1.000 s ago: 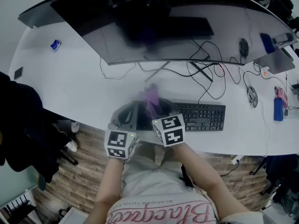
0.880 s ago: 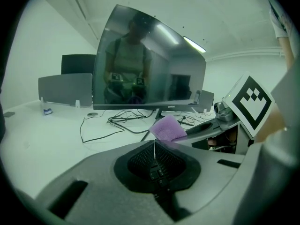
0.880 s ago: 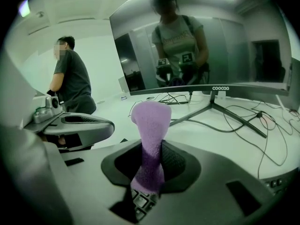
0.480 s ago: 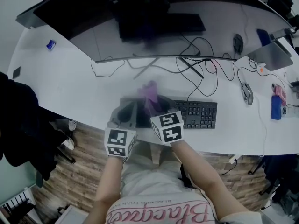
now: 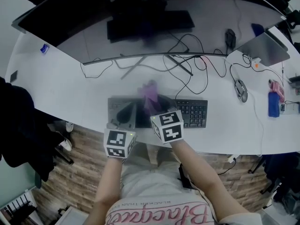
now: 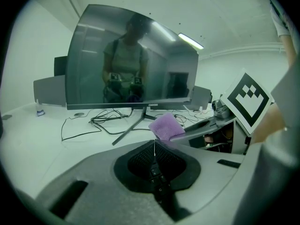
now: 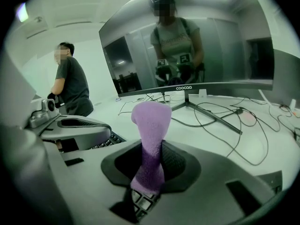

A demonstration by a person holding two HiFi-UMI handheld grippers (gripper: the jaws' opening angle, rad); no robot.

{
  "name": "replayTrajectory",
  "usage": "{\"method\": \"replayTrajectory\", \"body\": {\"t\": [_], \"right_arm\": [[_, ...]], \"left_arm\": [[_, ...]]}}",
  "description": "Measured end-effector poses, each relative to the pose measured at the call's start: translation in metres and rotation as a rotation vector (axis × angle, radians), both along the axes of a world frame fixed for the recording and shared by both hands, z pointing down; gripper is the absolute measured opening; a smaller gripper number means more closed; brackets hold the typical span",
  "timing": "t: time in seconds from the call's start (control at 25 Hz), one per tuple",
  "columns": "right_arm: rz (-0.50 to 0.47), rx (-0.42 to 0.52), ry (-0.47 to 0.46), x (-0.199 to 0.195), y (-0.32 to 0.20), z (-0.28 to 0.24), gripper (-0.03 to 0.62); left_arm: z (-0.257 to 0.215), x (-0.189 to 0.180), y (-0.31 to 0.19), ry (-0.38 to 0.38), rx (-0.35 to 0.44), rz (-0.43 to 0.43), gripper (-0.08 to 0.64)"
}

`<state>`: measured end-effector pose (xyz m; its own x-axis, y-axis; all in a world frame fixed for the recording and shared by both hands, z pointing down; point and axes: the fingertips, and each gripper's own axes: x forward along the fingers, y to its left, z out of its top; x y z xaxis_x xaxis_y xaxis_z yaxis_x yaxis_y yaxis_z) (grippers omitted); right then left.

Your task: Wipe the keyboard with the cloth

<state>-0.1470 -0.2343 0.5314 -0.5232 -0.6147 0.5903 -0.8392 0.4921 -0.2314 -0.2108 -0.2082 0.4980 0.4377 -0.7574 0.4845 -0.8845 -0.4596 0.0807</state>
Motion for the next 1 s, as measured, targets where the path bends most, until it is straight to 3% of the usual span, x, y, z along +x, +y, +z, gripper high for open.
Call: {"method": "replayTrajectory", "body": {"t": [1.0], "right_arm": [[0.045,0.014,0.011,0.129,0.006,0.002,0.089]], "left_arm": [[0.008,0.130,0.002,-0.014,-0.008,0.094,0.006]]}}
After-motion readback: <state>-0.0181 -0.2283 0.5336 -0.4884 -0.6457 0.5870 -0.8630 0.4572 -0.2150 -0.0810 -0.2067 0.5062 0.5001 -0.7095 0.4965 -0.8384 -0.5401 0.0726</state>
